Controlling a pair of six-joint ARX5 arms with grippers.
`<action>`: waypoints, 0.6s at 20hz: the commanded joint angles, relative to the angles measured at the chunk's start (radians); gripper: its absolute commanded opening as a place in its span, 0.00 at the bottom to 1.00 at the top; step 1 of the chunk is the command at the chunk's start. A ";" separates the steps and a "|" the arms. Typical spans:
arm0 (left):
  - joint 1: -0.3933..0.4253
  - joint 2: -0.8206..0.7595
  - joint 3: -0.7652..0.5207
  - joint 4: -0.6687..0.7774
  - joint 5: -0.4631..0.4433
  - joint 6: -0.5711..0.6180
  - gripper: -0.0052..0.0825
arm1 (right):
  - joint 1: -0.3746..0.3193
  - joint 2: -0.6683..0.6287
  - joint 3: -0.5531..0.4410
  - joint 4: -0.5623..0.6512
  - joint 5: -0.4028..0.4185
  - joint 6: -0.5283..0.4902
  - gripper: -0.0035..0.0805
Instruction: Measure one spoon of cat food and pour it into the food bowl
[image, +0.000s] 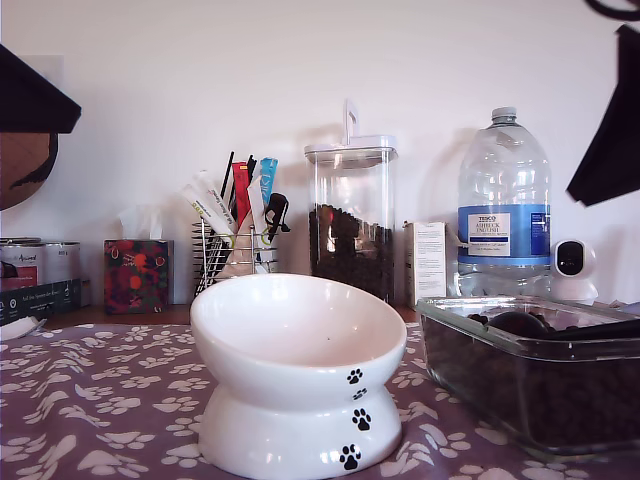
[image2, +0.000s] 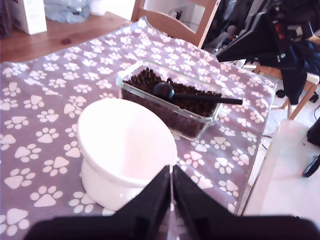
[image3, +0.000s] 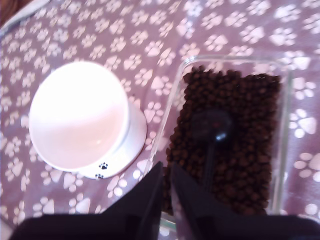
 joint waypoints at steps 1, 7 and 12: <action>-0.008 0.002 -0.003 0.011 -0.005 -0.003 0.04 | 0.003 0.077 0.007 -0.005 0.004 -0.002 0.23; -0.009 0.002 -0.003 0.012 -0.007 -0.003 0.04 | 0.002 0.327 0.146 -0.138 0.000 0.003 0.28; -0.009 0.002 -0.003 0.012 -0.007 -0.003 0.04 | 0.002 0.491 0.302 -0.312 0.028 -0.023 0.29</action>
